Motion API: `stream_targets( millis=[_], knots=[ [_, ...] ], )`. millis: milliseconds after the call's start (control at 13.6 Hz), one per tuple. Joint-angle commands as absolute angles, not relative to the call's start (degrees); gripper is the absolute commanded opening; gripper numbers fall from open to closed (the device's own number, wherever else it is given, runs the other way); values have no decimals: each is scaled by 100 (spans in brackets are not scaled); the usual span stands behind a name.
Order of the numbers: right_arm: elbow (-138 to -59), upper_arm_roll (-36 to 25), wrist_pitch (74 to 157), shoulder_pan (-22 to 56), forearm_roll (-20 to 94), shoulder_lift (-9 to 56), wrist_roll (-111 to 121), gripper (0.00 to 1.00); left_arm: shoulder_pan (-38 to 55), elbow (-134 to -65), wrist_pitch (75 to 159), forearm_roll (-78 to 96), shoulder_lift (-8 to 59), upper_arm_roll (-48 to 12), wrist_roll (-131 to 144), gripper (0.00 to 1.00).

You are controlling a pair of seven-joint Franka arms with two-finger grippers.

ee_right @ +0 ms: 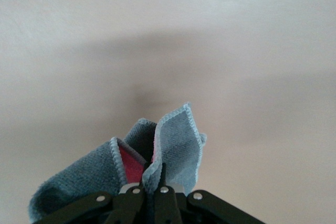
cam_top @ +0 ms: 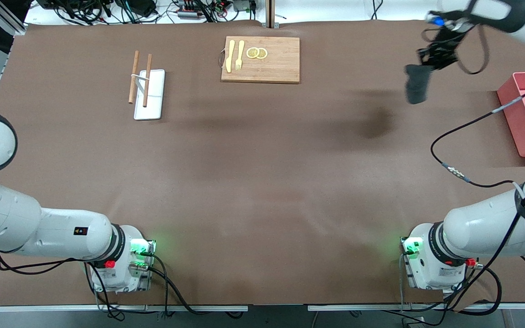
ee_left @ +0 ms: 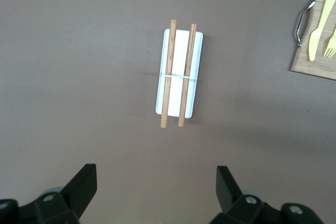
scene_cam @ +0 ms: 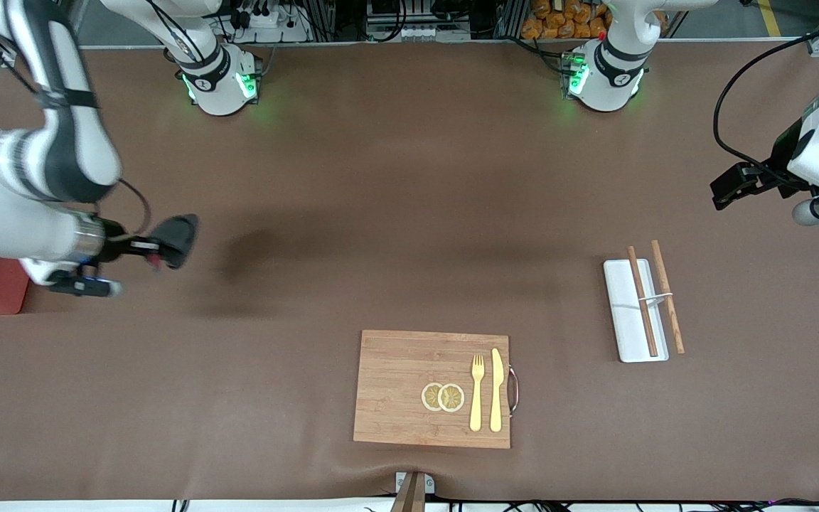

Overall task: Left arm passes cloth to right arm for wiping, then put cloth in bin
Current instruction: 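Lower the cloth over the pink bin with the right gripper, then open the right gripper to drop the cloth into the bin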

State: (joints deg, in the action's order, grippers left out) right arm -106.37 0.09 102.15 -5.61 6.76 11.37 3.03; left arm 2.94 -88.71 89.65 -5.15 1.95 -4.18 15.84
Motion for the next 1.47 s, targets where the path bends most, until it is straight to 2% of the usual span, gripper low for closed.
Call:
stream_targets(
  millis=[0, 220, 440, 659, 806, 1392],
  knots=[
    [-9969, 105, 9416, -1202, 362, 1099, 1078, 0, 334, -9017, 8921, -413, 35, -387, 1529, 100],
    [-9327, 105, 8957, -1966, 97, 1151, 2132, 0, 334, -9018, 8921, -404, 26, -396, 1529, 100],
    [-8879, 105, 8956, -2687, -411, 1282, 3161, 0, 334, -9018, 8895, -404, 26, -396, 1529, 100],
    [-8351, 105, 9087, -3522, -1027, 1870, 4259, 0, 343, -9018, 8895, -404, 18, -431, 1538, 100],
    [-8008, 105, 9508, -3822, -1282, 2266, 4718, 0, 343, -9009, 8877, -404, 9, -431, 1538, 100],
    [-7989, 105, 11468, -4385, -1512, 3602, 4816, 0, 299, -8991, 8842, -404, 18, -448, 1503, 100]
  ],
)
